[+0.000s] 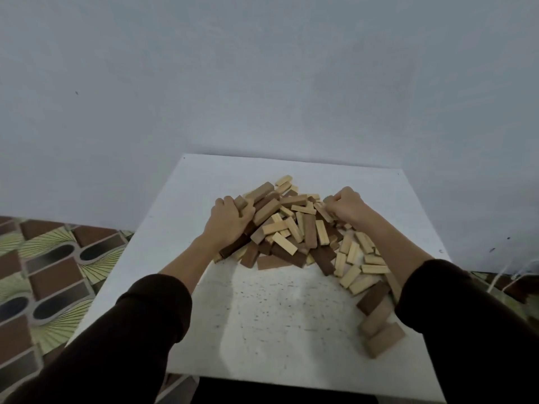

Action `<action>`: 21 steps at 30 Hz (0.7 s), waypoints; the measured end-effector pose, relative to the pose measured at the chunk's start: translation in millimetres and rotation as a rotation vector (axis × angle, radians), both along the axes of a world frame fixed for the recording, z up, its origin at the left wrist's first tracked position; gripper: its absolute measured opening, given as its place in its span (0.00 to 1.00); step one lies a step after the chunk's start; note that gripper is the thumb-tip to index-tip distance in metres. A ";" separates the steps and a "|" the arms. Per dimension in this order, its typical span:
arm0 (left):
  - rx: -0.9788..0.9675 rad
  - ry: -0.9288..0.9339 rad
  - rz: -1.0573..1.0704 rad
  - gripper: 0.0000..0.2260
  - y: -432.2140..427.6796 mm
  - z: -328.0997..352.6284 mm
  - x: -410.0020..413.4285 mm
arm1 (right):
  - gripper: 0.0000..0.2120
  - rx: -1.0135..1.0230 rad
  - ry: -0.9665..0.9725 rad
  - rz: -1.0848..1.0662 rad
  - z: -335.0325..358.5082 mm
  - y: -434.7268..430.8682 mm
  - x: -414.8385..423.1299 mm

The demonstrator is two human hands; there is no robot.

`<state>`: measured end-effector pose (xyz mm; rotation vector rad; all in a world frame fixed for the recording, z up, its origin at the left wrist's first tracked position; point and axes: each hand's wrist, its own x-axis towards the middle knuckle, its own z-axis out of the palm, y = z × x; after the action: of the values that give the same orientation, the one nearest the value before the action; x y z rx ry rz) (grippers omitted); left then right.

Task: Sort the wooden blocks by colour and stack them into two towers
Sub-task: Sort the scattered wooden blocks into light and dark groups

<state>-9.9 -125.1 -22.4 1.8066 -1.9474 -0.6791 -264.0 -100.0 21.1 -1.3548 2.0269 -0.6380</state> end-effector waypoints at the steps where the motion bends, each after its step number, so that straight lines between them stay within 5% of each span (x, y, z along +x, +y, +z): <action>1: -0.021 0.001 0.000 0.26 1.9 -3.6 0.4 | 0.17 -0.031 -0.005 -0.016 0.4 -0.2 -0.3; 3: -0.075 -0.016 0.002 0.31 5.4 -11.7 2.9 | 0.17 -0.090 0.006 -0.016 2.2 -0.2 -0.1; 12: -0.190 -0.168 0.140 0.18 25.3 -19.3 5.1 | 0.15 -0.118 -0.026 0.025 -2.4 2.5 3.0; 21: -0.159 0.035 0.105 0.17 28.9 -22.8 6.9 | 0.13 -0.125 -0.011 0.045 -3.8 5.3 4.9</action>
<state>-3.0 -96.2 -45.2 1.7728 -1.8151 -0.5043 -259.1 -94.8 17.4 -1.4610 1.9697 -0.7608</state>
